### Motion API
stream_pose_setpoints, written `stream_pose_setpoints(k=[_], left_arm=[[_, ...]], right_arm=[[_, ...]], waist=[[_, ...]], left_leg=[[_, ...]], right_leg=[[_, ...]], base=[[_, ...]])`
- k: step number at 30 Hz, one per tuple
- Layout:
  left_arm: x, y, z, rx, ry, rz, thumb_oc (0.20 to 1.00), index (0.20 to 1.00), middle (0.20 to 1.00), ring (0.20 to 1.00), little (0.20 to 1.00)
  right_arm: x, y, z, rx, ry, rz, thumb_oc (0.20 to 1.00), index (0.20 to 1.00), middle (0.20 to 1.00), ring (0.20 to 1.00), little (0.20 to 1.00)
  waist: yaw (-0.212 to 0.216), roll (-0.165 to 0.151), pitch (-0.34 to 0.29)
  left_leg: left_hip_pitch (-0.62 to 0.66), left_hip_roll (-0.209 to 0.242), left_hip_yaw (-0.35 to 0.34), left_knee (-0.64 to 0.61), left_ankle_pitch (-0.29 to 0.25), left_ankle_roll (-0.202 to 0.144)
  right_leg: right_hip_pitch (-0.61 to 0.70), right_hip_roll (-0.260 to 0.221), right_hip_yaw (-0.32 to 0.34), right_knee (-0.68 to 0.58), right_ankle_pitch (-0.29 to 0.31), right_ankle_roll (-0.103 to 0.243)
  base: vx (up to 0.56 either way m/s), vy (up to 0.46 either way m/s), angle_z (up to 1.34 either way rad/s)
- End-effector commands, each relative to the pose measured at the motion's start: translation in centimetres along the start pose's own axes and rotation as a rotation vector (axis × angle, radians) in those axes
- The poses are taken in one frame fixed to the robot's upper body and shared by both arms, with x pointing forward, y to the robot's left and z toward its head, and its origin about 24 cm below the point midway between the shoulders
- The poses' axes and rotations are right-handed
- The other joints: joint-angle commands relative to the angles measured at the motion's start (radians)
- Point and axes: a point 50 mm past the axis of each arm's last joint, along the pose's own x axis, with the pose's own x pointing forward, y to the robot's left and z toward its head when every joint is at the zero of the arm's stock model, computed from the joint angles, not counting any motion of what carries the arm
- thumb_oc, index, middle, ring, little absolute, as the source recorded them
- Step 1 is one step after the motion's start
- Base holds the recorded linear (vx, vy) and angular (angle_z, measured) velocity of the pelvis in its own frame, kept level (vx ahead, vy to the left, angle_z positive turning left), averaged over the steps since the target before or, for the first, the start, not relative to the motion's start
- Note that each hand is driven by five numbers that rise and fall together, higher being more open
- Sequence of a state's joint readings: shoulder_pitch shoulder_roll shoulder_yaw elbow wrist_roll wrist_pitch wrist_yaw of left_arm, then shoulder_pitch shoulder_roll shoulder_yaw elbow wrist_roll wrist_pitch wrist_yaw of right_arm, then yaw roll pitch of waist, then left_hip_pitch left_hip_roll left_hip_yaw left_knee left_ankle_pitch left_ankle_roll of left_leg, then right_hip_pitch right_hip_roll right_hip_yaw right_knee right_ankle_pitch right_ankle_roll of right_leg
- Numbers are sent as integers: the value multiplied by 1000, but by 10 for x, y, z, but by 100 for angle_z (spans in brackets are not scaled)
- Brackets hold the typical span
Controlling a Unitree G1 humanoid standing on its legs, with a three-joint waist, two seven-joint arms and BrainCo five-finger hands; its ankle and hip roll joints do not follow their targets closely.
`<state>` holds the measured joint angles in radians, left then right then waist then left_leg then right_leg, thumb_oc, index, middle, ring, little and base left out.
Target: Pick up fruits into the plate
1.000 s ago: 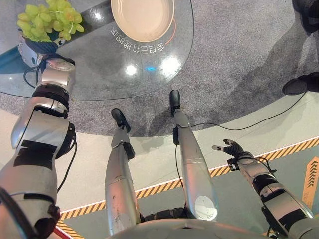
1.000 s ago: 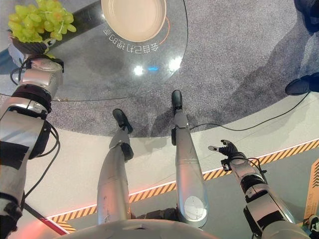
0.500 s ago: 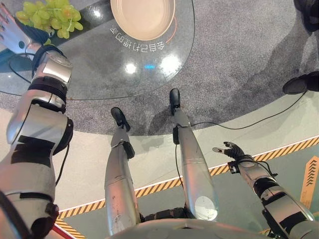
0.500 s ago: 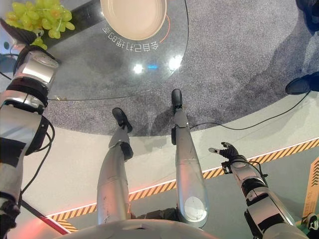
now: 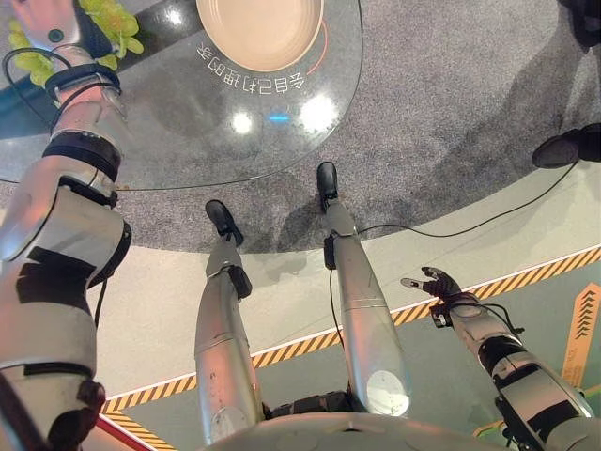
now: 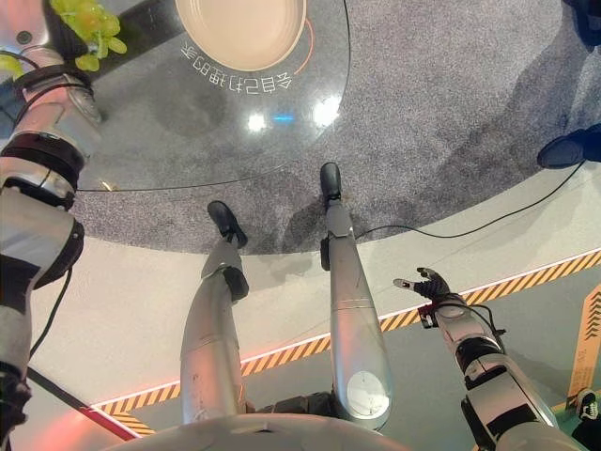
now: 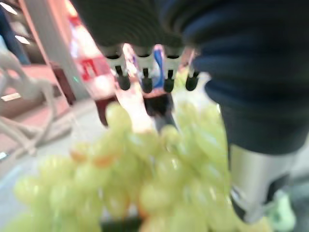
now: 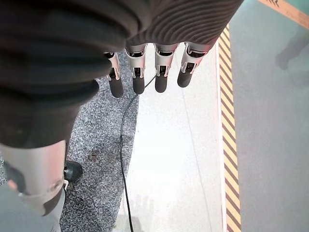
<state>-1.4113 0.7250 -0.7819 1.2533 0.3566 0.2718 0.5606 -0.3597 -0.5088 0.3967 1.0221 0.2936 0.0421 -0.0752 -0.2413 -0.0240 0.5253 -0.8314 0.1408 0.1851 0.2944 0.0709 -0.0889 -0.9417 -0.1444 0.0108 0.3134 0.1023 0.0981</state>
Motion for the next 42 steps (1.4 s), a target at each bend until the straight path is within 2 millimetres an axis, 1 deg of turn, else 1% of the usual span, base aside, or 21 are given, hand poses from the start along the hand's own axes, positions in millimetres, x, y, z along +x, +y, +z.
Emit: stream_pose_setpoints(k=[1,2,3,4,5,7,8,11,12,13,17,18,19,23,27,29,30,33,39,40,42], left_arm=[[6,0,-40,76,113,-126,1000,1000,1000,1000,1000],[4,-4,-42,61,133,-179,1000,1000,1000,1000,1000],[-1,-15,-47,37,182,-311,1000,1000,1000,1000,1000],[-3,-18,-48,38,195,-359,1000,1000,1000,1000,1000],[-9,-27,-56,41,237,-470,1000,1000,1000,1000,1000],[-20,-42,-64,45,282,-612,1000,1000,1000,1000,1000],[-21,-43,-65,46,287,-626,1000,1000,1000,1000,1000],[-34,-58,-72,37,326,-769,1000,1000,1000,1000,1000],[-34,-58,-72,37,324,-779,1000,1000,1000,1000,1000],[-41,-64,-75,25,349,-850,1000,1000,1000,1000,1000],[-48,-71,-81,42,369,-903,1000,1000,1000,1000,1000],[-48,-71,-83,56,373,-869,576,576,576,576,576],[-46,-69,-86,70,371,-828,209,209,209,209,209],[-46,-67,-93,116,371,-763,200,200,200,200,200],[-50,-69,-106,239,336,-667,200,200,200,200,200],[-51,-70,-109,280,322,-651,200,200,200,200,200],[-54,-71,-112,326,303,-610,200,200,200,200,200],[-55,-72,-115,369,279,-539,200,200,200,200,200],[-60,-76,-113,388,230,-465,200,200,200,200,200],[-64,-80,-111,340,218,-431,200,200,200,200,200],[-65,-81,-110,303,222,-418,200,200,200,200,200]], right_arm=[[-11,-23,-39,-40,95,-57,1000,1000,1000,1000,1000],[-11,-24,-38,-37,91,-63,1000,1000,1000,1000,1000],[-11,-27,-36,-31,82,-75,1000,1000,1000,1000,1000],[-11,-28,-36,-27,79,-79,1000,1000,1000,1000,1000],[-11,-31,-33,-21,69,-89,1000,1000,1000,1000,1000],[-11,-33,-27,-9,51,-104,1000,1000,1000,1000,1000],[-11,-33,-26,-8,50,-104,1000,1000,1000,1000,1000],[-12,-34,-21,7,29,-112,1000,1000,1000,1000,1000],[-12,-34,-21,8,27,-113,1000,1000,1000,1000,1000],[-12,-35,-19,16,23,-114,1000,1000,1000,1000,1000],[-13,-35,-18,25,22,-108,1000,1000,1000,1000,1000],[-13,-35,-18,31,21,-106,1000,1000,1000,1000,1000],[-14,-36,-19,40,21,-105,1000,1000,1000,1000,1000],[-14,-38,-22,59,23,-110,1000,1000,1000,1000,1000],[-14,-40,-22,82,17,-124,1000,1000,1000,1000,1000],[-14,-40,-22,86,14,-124,1000,1000,1000,1000,1000],[-14,-40,-21,92,7,-117,1000,1000,1000,1000,1000],[-12,-38,-18,102,-3,-106,1000,1000,1000,1000,1000],[-11,-35,-12,114,-32,-101,1000,1000,1000,1000,1000],[-11,-33,-9,113,-48,-100,1000,1000,1000,1000,1000],[-11,-32,-7,113,-56,-100,1000,1000,1000,1000,1000]], waist=[[-8,-10,-5],[-10,-9,-5],[-13,-8,-5],[-14,-7,-5],[-17,-6,-5],[-19,-5,-5],[-20,-5,-5],[-22,-6,-5],[-22,-6,-5],[-22,-8,-5],[-22,-9,-5],[-21,-11,-5],[-20,-13,-5],[-16,-16,-5],[-4,-21,-5],[-1,-23,-5],[4,-28,-5],[10,-35,-5],[19,-41,-5],[22,-43,-5],[24,-43,-5]], left_leg=[[-46,-73,-6,124,-150,17],[-46,-72,-5,123,-149,16],[-46,-73,-3,122,-148,17],[-47,-74,-3,122,-148,18],[-49,-75,-3,123,-146,17],[-52,-75,-2,125,-145,17],[-52,-75,-1,125,-145,17],[-49,-76,1,122,-144,18],[-49,-76,1,122,-144,18],[-51,-73,2,123,-144,16],[-49,-72,3,125,-145,15],[-50,-70,3,127,-144,14],[-50,-69,3,127,-143,15],[-51,-68,-1,126,-140,13],[-48,-69,-7,119,-133,9],[-45,-69,-8,117,-133,9],[-42,-68,-9,109,-129,7],[-37,-67,-11,100,-125,6],[-28,-67,-15,95,-123,4],[-23,-70,-18,91,-123,3],[-22,-70,-18,91,-123,2]], right_leg=[[18,93,-24,84,-152,-34],[17,93,-23,82,-151,-33],[16,93,-22,80,-148,-32],[15,93,-21,79,-148,-32],[14,92,-19,77,-144,-31],[10,92,-18,76,-140,-31],[10,92,-18,76,-140,-31],[13,93,-20,68,-137,-30],[14,93,-20,67,-137,-30],[13,92,-22,66,-136,-30],[18,92,-26,60,-134,-31],[20,92,-28,57,-132,-32],[22,92,-29,56,-133,-33],[26,94,-30,53,-133,-34],[32,97,-35,52,-132,-36],[35,98,-37,51,-132,-37],[39,100,-39,48,-132,-37],[45,101,-43,43,-132,-39],[57,102,-51,42,-135,-39],[63,104,-53,41,-136,-40],[63,104,-53,42,-136,-40]], base=[[10,21,-5],[11,26,-3],[0,0,0],[0,0,0],[0,0,0],[0,0,0],[0,0,0],[0,0,0],[0,0,0],[0,0,0],[0,0,0],[0,0,0],[0,0,0],[0,0,0],[0,0,0],[0,0,0],[0,0,0],[0,0,0],[-5,-4,1],[-18,-11,3],[-19,-3,4]])
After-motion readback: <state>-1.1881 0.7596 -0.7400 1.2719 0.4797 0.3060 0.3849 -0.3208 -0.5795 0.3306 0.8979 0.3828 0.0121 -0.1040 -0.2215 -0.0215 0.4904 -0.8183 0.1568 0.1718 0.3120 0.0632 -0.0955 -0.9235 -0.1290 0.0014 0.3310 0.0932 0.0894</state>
